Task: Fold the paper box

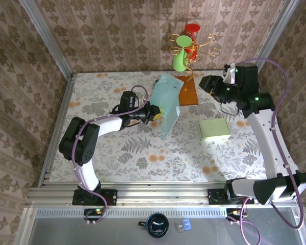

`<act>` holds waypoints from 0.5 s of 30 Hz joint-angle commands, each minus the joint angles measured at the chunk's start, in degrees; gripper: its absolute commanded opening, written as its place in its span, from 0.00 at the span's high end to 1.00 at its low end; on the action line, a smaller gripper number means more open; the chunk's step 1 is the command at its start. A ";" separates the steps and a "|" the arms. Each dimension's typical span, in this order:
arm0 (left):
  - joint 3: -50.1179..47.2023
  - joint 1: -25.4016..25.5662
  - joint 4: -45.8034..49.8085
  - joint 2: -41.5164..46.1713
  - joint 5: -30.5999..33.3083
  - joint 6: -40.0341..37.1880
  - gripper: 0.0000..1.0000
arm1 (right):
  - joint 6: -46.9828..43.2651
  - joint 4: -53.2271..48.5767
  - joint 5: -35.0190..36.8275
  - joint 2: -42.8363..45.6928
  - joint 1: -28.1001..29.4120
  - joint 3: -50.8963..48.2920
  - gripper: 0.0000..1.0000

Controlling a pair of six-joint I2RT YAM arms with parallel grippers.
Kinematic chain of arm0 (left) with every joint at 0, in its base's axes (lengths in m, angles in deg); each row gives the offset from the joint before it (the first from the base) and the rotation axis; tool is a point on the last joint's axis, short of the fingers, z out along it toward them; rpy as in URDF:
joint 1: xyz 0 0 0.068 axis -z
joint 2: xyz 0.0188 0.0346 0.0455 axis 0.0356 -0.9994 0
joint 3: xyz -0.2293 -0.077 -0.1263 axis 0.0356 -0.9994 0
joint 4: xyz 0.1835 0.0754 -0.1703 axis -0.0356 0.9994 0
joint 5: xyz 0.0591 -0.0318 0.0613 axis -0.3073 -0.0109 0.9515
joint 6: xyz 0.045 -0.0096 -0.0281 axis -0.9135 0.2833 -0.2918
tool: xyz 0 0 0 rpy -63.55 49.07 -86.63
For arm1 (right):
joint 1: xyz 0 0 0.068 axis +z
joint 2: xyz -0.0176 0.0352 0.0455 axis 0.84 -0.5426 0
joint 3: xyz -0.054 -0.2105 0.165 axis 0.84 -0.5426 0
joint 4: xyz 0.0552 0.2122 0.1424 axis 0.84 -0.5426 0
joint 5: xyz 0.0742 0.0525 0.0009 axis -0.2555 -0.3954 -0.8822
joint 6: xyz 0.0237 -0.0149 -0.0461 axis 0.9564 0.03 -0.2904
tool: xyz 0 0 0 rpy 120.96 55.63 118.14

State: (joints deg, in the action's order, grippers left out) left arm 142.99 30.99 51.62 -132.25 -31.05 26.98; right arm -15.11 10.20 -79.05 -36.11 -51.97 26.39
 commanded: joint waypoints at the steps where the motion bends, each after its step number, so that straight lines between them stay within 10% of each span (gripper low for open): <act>1: 3.65 0.32 9.82 1.56 -4.07 -6.98 1.00 | -11.26 -6.08 -3.72 -3.32 -0.07 4.90 0.48; 15: 12.98 0.17 40.87 1.75 -1.24 -26.91 1.00 | -26.13 -12.00 -10.66 -17.13 2.47 15.82 0.58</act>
State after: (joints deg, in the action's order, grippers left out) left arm 153.42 30.99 84.64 -132.23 -32.19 6.31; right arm -36.53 1.31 -86.35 -52.24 -49.72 40.21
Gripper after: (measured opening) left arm 0.108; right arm 0.420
